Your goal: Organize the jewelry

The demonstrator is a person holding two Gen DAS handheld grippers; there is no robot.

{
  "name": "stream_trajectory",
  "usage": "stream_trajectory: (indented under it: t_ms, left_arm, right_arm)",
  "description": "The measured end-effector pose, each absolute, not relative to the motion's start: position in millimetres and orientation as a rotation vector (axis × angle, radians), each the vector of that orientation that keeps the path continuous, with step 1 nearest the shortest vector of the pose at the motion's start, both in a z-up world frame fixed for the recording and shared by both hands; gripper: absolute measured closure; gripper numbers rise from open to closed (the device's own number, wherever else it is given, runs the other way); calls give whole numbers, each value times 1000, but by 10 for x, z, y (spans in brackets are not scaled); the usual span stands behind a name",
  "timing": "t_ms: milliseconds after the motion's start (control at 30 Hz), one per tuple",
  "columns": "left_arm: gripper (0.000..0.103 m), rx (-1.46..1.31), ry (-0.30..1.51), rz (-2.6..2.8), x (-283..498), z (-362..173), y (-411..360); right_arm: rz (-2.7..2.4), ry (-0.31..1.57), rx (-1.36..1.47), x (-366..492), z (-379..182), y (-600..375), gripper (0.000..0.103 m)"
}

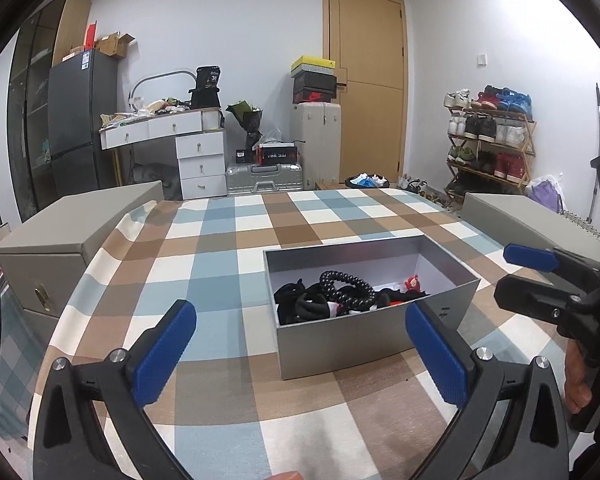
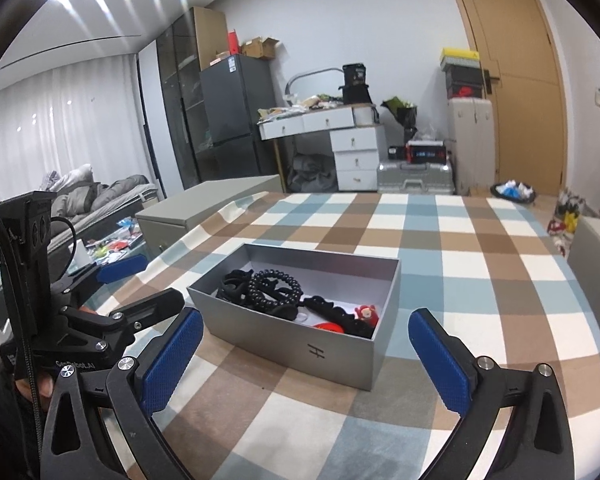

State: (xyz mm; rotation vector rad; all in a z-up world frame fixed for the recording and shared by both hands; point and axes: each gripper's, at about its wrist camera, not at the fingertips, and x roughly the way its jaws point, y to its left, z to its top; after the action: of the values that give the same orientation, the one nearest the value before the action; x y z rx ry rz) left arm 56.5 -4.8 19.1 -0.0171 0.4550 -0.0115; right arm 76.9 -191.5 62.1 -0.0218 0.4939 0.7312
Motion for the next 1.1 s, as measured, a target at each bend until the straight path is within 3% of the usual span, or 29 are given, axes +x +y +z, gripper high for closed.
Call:
stream_trajectory:
  t_ms: [1100]
  left_arm:
    - [1, -42, 462, -15, 527, 195, -42]
  right_arm:
    - [741, 433, -34, 637, 622, -1909, 0]
